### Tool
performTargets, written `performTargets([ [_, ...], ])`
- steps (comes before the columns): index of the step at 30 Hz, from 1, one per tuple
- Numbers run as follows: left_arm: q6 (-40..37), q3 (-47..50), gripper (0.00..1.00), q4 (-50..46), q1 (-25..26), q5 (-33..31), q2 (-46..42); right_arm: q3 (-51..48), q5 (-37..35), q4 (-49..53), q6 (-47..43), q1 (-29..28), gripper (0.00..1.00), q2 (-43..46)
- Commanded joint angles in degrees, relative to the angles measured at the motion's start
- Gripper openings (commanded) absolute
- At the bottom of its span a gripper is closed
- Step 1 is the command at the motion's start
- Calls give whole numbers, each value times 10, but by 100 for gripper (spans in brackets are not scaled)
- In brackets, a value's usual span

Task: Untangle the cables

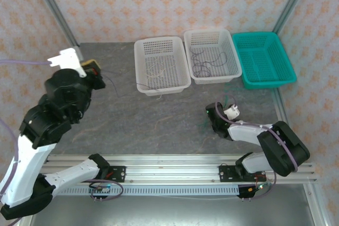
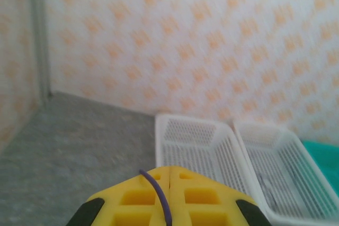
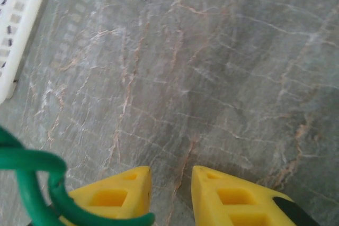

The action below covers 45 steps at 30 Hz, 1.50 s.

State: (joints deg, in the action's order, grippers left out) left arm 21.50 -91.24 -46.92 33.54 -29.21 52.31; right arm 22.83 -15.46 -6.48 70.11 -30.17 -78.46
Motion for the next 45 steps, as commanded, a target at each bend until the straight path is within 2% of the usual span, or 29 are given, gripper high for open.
performTargets([
  [1, -44, -39, 0, -12, -12, -84, -5, -2, 10, 118, 61, 18, 28, -37],
  [4, -45, -34, 0, 4, -13, -47, -9, -4, 75, 59, 39, 17, 37, -41],
  [5, -48, -24, 0, 18, -13, -21, -12, -7, 99, 34, 27, 17, 43, -40],
  [7, -51, 1, 0, 54, -13, 47, -17, -6, 143, 16, 12, 15, 62, -25],
  [10, -51, 5, 0, 61, -13, 102, -7, 8, 166, 62, -13, 4, 81, 43],
  [13, -44, 4, 0, 56, -13, 118, 0, 21, 132, 137, -15, -21, 96, 150],
  [17, -27, 27, 0, 79, -12, 150, -12, 25, 75, 161, 22, -69, 99, 288],
  [19, -19, 40, 0, 89, -13, 173, -15, 49, 42, 146, -8, -109, 99, 314],
  [21, -15, 49, 0, 94, -13, 201, -14, 76, 47, 97, -71, -141, 100, 302],
  [24, -17, 65, 0, 105, -12, 274, -10, 115, 106, -12, -233, -187, 96, 243],
  [27, -18, 86, 0, 115, -12, 349, -9, 132, 204, -101, -360, -190, 93, 193],
  [29, -11, 100, 0, 116, -12, 388, -8, 130, 242, -134, -442, -190, 91, 180],
  [34, 1, 156, 0, 128, -12, 489, -10, 127, 297, -147, -654, -190, 92, 204],
  [36, 9, 188, 0, 145, -12, 523, -15, 128, 365, -137, -735, -190, 95, 218],
  [38, 24, 209, 0, 159, -12, 523, -19, 120, 461, -136, -819, -190, 97, 222],
  [40, 39, 225, 0, 177, -11, 523, -22, 111, 493, -151, -855, -192, 99, 217],
  [45, 69, 251, 0, 218, -9, 545, -20, 132, 471, -239, -832, -217, 98, 162],
])
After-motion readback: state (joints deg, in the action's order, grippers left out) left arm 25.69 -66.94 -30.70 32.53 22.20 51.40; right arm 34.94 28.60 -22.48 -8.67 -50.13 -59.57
